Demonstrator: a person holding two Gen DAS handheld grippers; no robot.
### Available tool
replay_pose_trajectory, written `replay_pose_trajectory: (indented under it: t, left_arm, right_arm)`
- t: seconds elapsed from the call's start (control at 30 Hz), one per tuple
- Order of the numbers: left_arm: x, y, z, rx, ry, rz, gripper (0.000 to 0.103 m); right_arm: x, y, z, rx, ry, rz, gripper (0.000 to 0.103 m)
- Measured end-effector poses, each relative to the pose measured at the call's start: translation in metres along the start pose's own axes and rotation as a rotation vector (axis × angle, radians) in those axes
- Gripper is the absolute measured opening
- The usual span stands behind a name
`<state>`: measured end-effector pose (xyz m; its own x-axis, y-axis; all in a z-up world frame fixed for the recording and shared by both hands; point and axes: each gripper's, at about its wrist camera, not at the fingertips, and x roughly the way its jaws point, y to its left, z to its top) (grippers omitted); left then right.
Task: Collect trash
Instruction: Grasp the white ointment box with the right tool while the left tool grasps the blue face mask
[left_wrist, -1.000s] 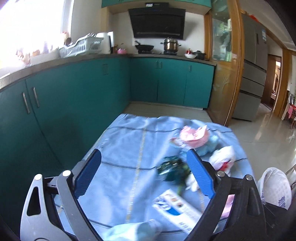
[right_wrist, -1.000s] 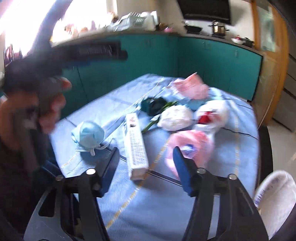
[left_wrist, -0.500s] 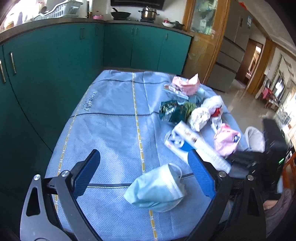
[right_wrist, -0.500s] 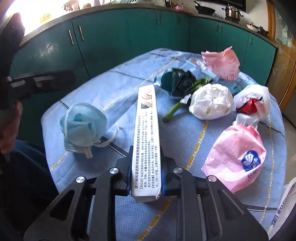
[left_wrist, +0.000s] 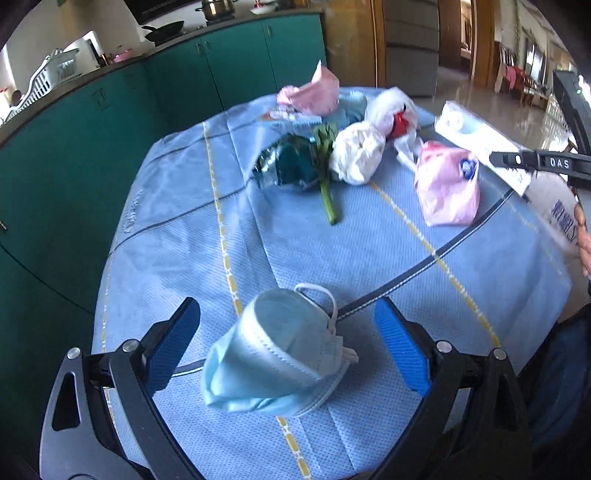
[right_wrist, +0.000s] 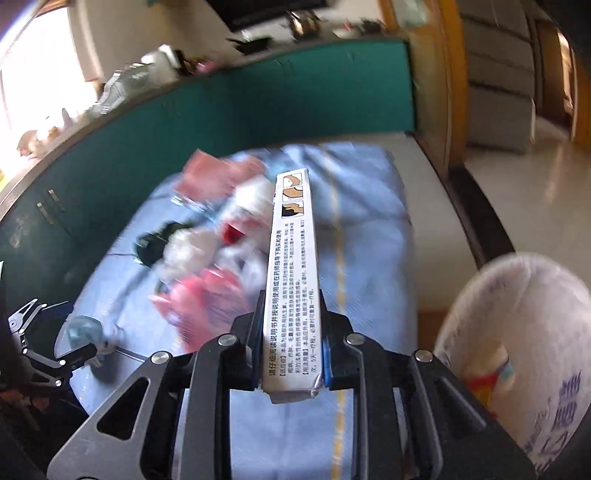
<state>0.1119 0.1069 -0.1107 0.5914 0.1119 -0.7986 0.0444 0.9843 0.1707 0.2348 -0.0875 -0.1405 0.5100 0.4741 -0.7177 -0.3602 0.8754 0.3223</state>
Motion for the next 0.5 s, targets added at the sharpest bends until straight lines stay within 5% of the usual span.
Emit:
replay_pose_trajectory:
  t: [0.13, 0.2, 0.23, 0.27, 0.33, 0.5]
  left_arm:
    - [0.011, 0.009, 0.001, -0.039, 0.022, -0.011, 0.095]
    - [0.015, 0.011, 0.001, -0.051, 0.029, -0.014, 0.095]
    - [0.015, 0.010, 0.001, -0.051, 0.029, -0.014, 0.095]
    - [0.016, 0.011, 0.001, -0.050, 0.029, -0.016, 0.095]
    - [0.016, 0.012, 0.000, -0.052, 0.028, -0.019, 0.095]
    - [0.016, 0.015, -0.001, -0.057, 0.025, -0.039, 0.095]
  right_arm:
    - [0.021, -0.007, -0.016, 0.088, 0.112, 0.167, 0.024]
    - [0.022, -0.004, -0.017, 0.055, 0.109, 0.083, 0.026]
    - [0.021, -0.002, -0.015, 0.036, 0.095, 0.030, 0.037]
    - [0.016, -0.001, -0.015, 0.019, 0.079, -0.022, 0.059]
    - [0.008, 0.006, -0.011, -0.018, 0.026, -0.122, 0.078]
    - [0.014, 0.016, -0.009, -0.133, 0.007, -0.210, 0.079]
